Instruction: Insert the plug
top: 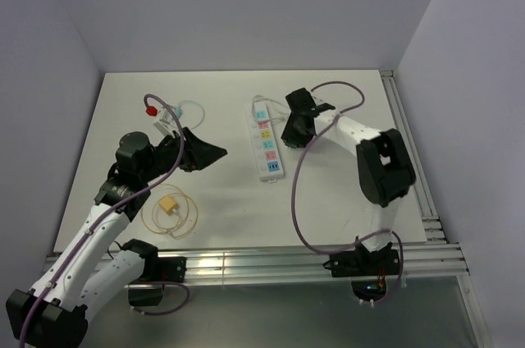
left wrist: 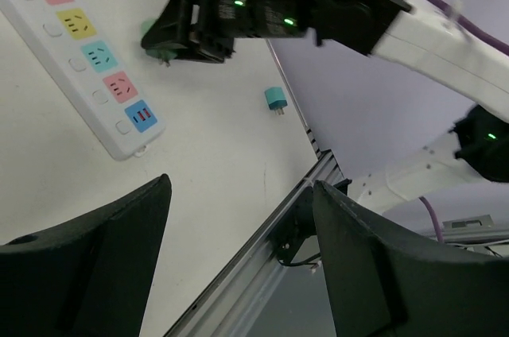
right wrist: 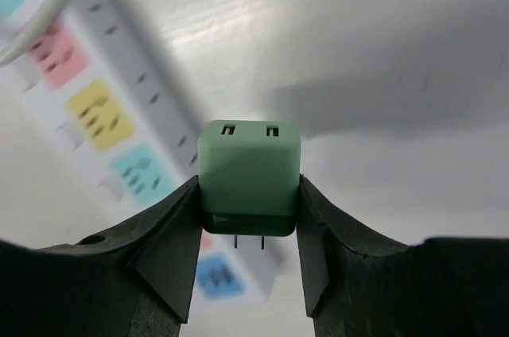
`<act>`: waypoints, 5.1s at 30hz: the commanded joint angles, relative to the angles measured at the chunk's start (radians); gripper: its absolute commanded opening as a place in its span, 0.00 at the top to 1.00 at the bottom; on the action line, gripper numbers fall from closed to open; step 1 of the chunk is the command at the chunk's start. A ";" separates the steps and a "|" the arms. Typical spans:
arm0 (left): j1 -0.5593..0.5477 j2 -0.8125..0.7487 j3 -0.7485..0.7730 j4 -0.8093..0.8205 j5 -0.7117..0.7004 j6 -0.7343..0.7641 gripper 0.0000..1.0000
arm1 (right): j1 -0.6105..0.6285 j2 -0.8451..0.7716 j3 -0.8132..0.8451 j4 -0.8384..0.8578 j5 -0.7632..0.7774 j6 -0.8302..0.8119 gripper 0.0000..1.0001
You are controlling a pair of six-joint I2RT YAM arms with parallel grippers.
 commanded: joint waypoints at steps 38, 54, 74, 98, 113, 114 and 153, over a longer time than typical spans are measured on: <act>-0.459 -0.051 -0.195 0.391 -0.493 0.114 0.27 | 0.735 -0.783 -0.299 0.265 0.345 0.945 0.96; -0.459 -0.153 -0.206 0.297 -0.432 0.062 1.00 | 0.792 -0.866 -0.285 0.310 0.271 0.503 0.10; -0.459 -0.181 -0.082 0.145 -0.028 -0.010 1.00 | 0.793 -0.963 -0.281 -0.191 0.347 0.070 0.00; -0.459 -0.149 -0.171 0.502 0.148 -0.341 1.00 | 0.818 -1.183 -0.592 0.671 -0.235 -0.171 0.36; -0.459 -0.203 -0.151 0.426 0.128 -0.292 1.00 | 0.816 -1.155 -0.582 0.659 -0.184 -0.136 0.43; -0.459 -0.209 -0.151 0.424 0.128 -0.289 1.00 | 0.816 -1.158 -0.584 0.662 -0.198 -0.131 0.44; -0.460 -0.448 0.130 -0.453 -0.726 -0.032 0.01 | 0.602 -0.672 -0.112 0.018 0.210 -0.145 1.00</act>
